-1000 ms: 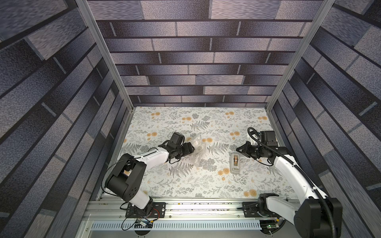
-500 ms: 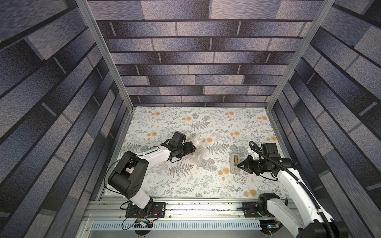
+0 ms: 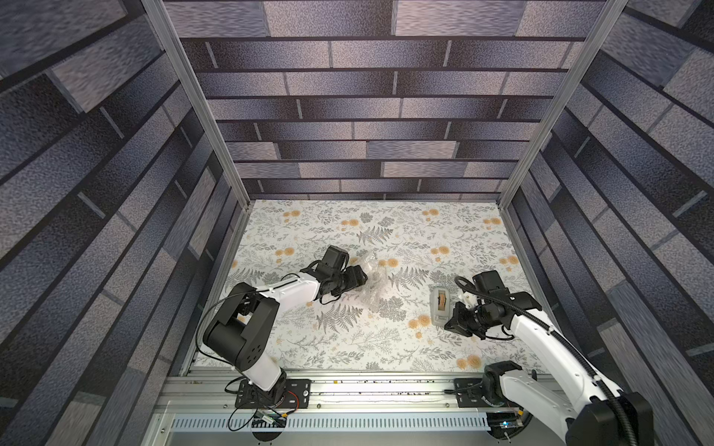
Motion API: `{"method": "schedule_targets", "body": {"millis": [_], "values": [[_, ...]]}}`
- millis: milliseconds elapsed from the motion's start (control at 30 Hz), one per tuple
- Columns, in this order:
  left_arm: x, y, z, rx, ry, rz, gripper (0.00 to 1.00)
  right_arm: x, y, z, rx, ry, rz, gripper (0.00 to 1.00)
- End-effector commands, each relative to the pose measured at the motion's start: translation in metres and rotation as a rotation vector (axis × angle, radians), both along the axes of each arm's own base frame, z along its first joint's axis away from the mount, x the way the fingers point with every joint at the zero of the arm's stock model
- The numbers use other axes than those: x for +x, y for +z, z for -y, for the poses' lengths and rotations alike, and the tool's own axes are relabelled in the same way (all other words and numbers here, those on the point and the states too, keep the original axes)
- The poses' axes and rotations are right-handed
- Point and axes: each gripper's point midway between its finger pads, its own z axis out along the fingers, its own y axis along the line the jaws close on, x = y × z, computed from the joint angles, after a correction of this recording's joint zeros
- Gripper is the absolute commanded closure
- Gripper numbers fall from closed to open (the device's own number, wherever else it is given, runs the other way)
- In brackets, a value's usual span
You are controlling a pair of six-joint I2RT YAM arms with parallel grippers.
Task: Wrap bowls in bubble wrap
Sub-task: Tear off the tape using the Tape Cutter.
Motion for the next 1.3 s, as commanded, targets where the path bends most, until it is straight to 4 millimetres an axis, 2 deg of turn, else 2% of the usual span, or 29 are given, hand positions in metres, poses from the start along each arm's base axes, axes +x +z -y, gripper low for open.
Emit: {"method": "schedule_targets", "body": {"millis": [0,100,267,633,900,1267], "values": [[0.006,0.004,0.007,-0.008,-0.027,0.030,0.19,-0.008,-0.007,0.007,-0.049,-0.033,-0.039,1.00],[0.007,0.004,0.007,-0.011,-0.028,0.030,0.19,-0.010,-0.012,0.004,-0.032,-0.056,-0.045,1.00],[0.007,0.006,0.007,-0.012,-0.030,0.032,0.18,-0.019,-0.035,0.007,-0.041,-0.082,-0.082,1.00],[0.009,0.006,0.008,-0.013,-0.032,0.033,0.18,-0.015,-0.064,0.015,-0.100,-0.098,-0.083,1.00],[0.008,0.006,0.006,-0.011,-0.035,0.030,0.18,-0.012,-0.077,0.017,-0.157,-0.110,-0.108,1.00],[0.007,0.002,0.004,-0.031,-0.032,0.034,0.18,-0.012,-0.080,0.019,-0.292,-0.061,-0.133,1.00]]}}
